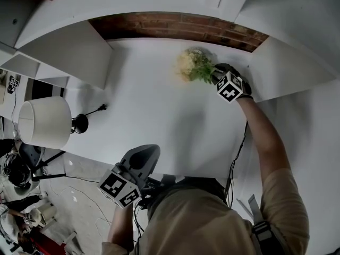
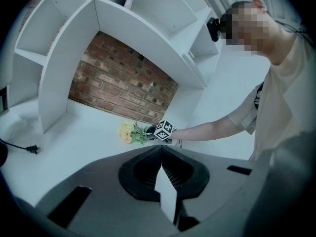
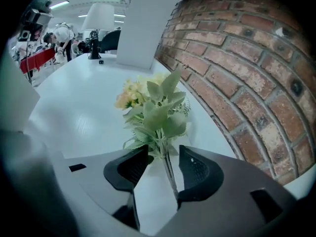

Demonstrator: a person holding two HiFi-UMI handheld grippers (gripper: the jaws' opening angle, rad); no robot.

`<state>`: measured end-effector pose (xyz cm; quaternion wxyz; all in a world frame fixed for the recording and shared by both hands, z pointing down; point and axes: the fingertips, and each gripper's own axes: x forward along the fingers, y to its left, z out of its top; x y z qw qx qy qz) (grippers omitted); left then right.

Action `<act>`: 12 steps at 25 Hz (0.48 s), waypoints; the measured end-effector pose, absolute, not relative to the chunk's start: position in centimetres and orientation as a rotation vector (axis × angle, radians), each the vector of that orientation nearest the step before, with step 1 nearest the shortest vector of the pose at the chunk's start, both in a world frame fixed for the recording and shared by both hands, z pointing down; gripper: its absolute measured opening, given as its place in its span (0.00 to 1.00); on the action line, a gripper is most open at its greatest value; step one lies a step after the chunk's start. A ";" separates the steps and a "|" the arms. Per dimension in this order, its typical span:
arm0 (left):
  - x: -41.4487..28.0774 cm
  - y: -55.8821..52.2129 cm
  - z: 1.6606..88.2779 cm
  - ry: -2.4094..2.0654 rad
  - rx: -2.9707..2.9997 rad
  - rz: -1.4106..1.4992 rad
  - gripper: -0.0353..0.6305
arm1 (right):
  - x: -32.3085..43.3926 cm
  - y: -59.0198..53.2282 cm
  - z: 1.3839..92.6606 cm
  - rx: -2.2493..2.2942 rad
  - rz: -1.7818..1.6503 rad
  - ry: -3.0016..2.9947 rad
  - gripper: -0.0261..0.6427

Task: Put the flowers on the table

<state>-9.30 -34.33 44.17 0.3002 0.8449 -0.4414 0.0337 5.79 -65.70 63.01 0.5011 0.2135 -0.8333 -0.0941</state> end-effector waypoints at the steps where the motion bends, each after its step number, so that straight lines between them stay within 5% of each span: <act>1: -9.2 -34.4 44.3 -1.169 2.242 0.087 0.07 | 6.0 -65.8 62.9 0.523 -0.220 -2.017 0.32; 12: -8.9 -34.3 44.4 -1.145 2.255 0.089 0.07 | 7.3 -65.3 62.8 0.497 -0.365 -1.904 0.27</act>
